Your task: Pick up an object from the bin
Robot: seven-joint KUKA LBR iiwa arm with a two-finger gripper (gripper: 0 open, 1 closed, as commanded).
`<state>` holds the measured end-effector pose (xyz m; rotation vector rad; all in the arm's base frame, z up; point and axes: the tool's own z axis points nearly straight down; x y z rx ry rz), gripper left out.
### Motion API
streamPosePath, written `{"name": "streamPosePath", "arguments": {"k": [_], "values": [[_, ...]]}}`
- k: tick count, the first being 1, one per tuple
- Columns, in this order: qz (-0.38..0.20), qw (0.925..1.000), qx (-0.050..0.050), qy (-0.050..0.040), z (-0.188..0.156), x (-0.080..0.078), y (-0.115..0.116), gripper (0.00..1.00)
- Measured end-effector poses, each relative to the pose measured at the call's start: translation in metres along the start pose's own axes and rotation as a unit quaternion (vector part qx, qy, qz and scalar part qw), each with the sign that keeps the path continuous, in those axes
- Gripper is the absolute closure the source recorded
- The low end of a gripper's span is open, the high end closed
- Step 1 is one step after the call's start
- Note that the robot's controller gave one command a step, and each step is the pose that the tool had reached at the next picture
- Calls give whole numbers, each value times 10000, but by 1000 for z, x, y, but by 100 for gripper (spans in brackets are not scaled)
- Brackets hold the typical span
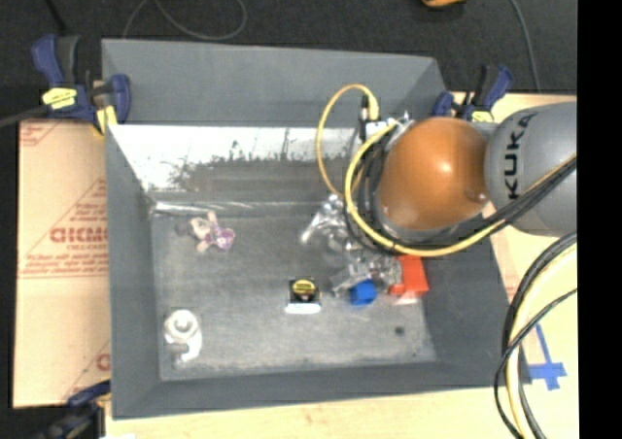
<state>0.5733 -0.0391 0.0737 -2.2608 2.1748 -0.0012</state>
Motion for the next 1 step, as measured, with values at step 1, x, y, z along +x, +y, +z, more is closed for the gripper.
{"name": "streamPosePath", "arguments": {"k": [1], "values": [[27, 10000, 30, 17, -93, 1, -3, 100]]}}
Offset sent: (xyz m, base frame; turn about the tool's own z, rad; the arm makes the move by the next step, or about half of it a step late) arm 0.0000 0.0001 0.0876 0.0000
